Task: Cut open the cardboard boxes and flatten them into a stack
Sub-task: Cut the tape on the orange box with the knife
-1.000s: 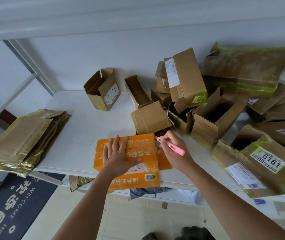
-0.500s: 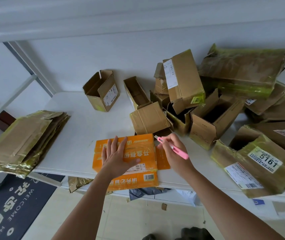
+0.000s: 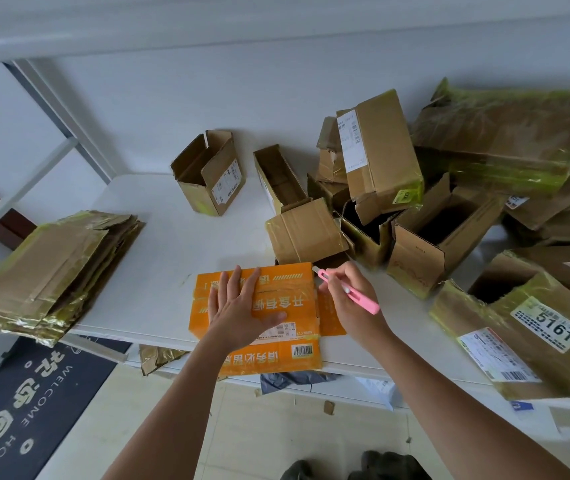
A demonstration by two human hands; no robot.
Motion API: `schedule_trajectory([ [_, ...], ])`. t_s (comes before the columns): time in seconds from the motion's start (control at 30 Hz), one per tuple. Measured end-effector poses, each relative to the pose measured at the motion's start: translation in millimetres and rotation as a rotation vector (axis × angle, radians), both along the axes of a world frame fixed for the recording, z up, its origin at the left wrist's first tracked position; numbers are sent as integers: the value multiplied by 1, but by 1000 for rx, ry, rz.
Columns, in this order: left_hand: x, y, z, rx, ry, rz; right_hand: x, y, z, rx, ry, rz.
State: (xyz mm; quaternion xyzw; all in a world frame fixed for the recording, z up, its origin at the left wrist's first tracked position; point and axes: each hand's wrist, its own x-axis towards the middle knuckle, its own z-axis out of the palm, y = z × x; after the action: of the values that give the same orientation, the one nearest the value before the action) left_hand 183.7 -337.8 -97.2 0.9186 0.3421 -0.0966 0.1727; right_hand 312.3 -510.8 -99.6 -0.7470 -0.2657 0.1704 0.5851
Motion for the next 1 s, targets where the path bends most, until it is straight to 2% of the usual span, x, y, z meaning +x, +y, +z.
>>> schedule_trajectory([
  [0.27, 1, 0, 0, 27, 17, -20, 2, -8, 9, -60, -6, 61],
  [0.83, -3, -3, 2, 21, -1, -31, -30, -43, 13, -7, -4, 172],
  [1.0, -6, -3, 2, 22, -28, -46, -18, -49, 20, -86, 32, 242],
])
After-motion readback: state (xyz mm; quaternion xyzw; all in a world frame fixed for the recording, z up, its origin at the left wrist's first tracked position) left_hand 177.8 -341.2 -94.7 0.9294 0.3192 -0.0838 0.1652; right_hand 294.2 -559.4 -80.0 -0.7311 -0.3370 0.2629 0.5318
